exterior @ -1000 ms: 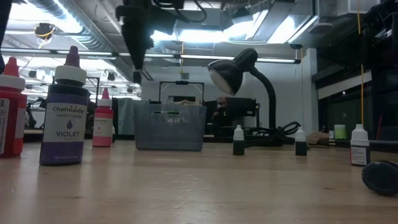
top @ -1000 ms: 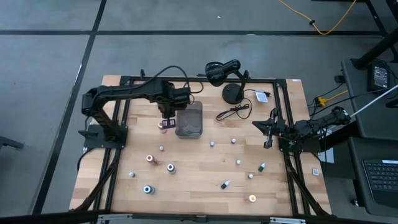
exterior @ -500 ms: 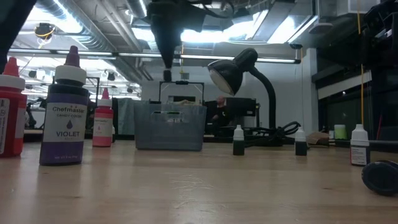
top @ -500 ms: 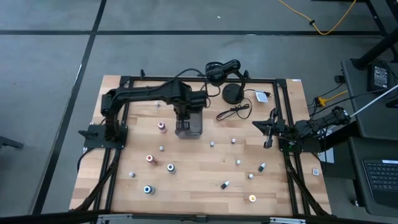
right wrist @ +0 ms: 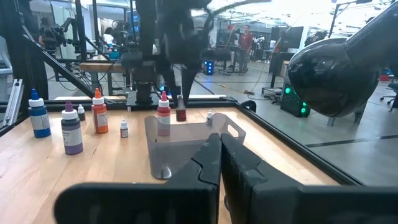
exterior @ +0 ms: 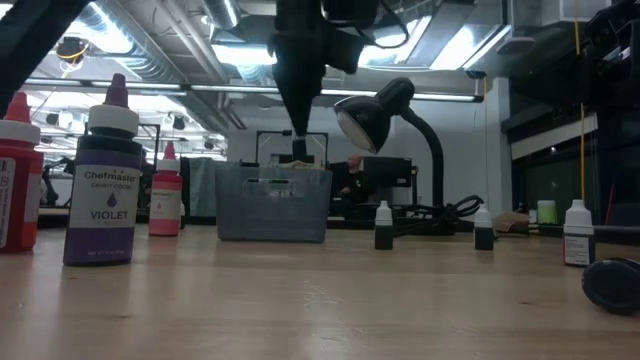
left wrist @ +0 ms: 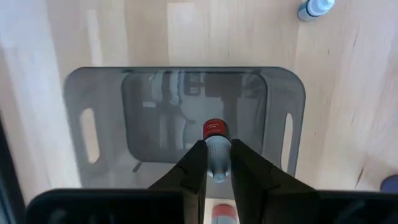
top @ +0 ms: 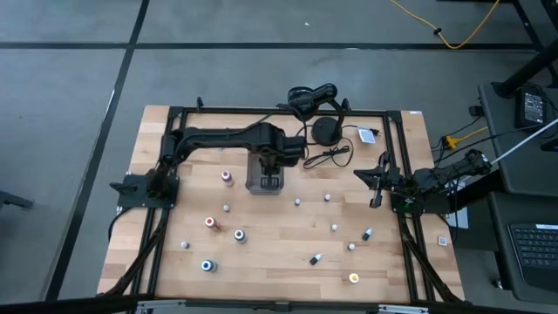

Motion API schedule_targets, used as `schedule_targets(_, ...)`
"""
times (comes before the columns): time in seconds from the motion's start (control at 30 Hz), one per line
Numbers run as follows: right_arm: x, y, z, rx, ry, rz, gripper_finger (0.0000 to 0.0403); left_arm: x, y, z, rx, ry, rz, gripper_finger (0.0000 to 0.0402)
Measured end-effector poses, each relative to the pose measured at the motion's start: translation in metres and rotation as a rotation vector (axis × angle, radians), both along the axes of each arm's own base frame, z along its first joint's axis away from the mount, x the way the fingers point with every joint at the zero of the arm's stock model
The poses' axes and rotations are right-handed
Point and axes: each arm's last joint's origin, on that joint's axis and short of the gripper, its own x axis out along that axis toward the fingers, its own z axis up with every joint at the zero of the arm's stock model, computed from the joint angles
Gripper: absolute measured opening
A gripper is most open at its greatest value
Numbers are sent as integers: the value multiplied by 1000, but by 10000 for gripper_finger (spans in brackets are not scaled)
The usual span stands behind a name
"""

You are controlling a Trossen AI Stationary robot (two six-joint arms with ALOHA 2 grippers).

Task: Pick & Place food coloring
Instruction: Put the top small red food coloring bottle into the gray transparent bin

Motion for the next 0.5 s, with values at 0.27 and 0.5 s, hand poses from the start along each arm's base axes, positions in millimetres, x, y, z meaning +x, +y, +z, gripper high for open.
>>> schedule_targets(0.27,0,0,0,0,0,0,15,8,-8,-14,-6,26,19,44)
schedule_targets(0.5,0,0,0,0,0,0,15,16,-12,-27,-2,25,33,44)
